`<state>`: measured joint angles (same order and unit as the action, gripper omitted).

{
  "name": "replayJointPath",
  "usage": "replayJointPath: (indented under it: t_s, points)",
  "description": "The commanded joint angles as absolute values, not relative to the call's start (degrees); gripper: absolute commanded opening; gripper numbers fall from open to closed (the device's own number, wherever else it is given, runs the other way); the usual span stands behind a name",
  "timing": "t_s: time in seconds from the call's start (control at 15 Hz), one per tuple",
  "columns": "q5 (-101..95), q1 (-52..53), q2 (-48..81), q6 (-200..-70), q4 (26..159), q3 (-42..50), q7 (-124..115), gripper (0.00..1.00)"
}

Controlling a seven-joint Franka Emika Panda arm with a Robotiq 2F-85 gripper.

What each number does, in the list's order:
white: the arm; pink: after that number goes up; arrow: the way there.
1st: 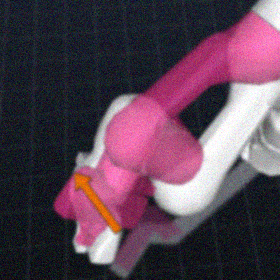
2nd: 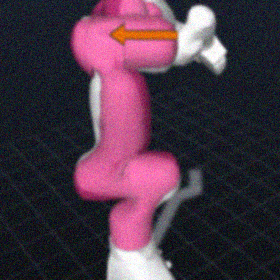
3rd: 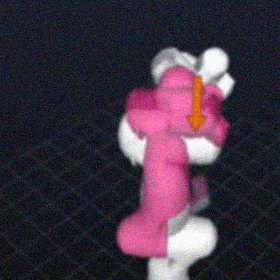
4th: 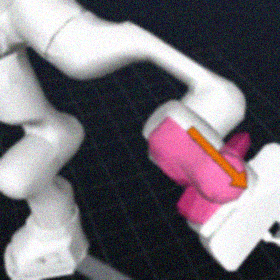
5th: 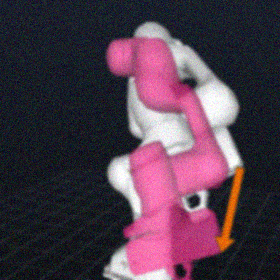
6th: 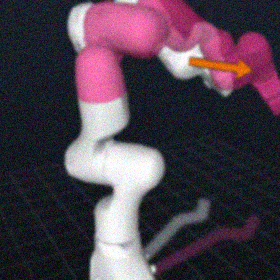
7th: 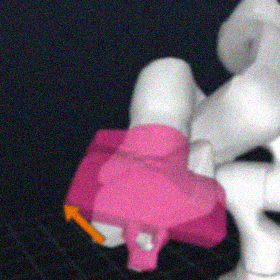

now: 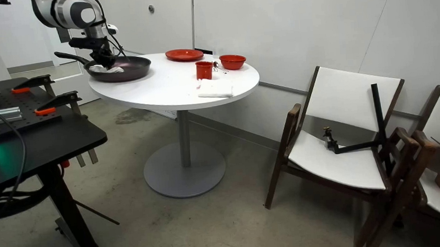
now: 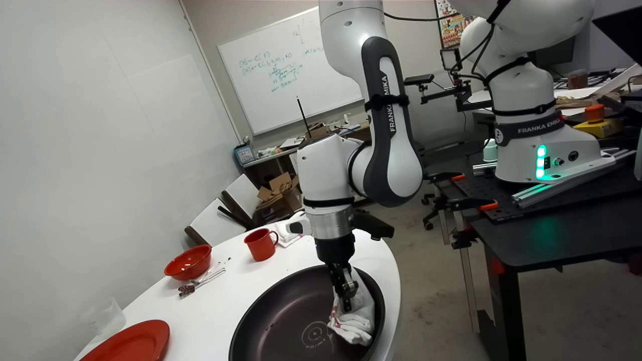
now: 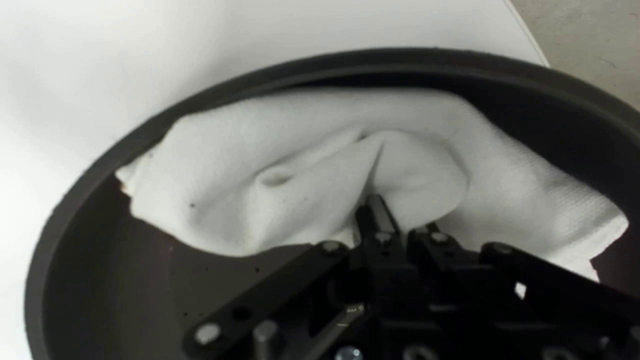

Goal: Pick a cloth and wipe the pan

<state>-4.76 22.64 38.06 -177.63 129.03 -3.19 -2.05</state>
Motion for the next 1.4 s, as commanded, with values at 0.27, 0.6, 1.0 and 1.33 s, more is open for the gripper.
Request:
replayJointPath:
  t_s: [0.27,0.6,1.0,1.33]
  points:
    - [-6.7,25.3,41.0,-171.2,122.3,0.1,-2.5,0.02]
    - [-8.5,24.7,42.4,-169.0,117.8,0.2,-2.0,0.02]
    - [-9.3,23.0,45.4,-167.7,110.9,-0.3,-1.1,0.02]
    - [-9.4,21.5,48.0,-166.2,105.0,-0.6,0.0,0.02]
